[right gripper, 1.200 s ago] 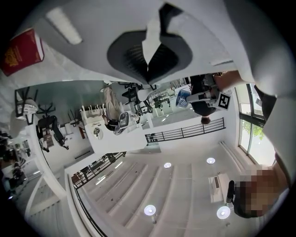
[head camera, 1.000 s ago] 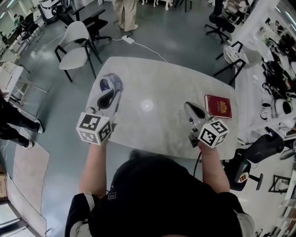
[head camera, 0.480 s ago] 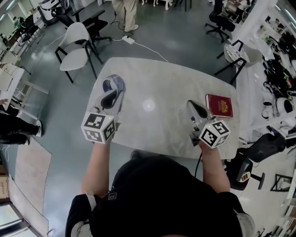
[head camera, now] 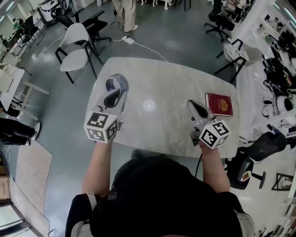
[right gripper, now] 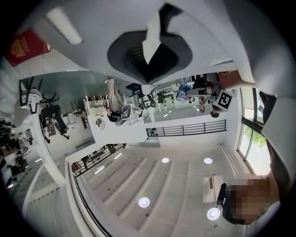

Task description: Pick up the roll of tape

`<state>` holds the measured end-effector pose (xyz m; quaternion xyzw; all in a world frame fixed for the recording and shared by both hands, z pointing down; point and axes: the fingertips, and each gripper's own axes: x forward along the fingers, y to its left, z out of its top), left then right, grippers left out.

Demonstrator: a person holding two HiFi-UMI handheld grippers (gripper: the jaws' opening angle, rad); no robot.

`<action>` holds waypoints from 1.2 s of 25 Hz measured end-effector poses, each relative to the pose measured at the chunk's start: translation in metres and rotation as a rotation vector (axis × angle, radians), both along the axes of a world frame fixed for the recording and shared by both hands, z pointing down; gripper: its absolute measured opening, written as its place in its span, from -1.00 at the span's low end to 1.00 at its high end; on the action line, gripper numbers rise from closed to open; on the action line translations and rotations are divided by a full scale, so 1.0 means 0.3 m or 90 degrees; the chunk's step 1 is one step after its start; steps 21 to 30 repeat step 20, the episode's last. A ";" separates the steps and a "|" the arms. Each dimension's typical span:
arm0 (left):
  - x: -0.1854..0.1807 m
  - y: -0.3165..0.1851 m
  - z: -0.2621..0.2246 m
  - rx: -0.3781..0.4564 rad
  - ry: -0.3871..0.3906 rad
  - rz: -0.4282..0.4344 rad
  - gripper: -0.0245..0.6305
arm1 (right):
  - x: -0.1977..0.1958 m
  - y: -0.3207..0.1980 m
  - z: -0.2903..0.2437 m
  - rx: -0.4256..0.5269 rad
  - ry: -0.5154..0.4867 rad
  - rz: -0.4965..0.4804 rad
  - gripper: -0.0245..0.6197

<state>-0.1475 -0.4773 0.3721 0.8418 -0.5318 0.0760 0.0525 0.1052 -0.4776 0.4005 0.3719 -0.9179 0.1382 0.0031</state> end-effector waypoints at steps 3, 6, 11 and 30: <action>0.011 0.014 0.001 0.000 -0.002 0.001 -0.76 | 0.005 0.015 0.003 -0.001 -0.002 -0.003 -0.92; 0.019 0.022 0.007 -0.002 -0.004 0.004 -0.76 | 0.006 0.021 0.007 -0.001 -0.004 -0.005 -0.92; 0.015 0.029 0.007 -0.005 -0.005 0.001 -0.76 | 0.002 0.030 0.011 -0.004 -0.006 -0.008 -0.92; 0.031 0.044 0.030 -0.018 -0.003 0.008 -0.76 | 0.006 0.047 0.027 -0.013 -0.012 -0.009 -0.92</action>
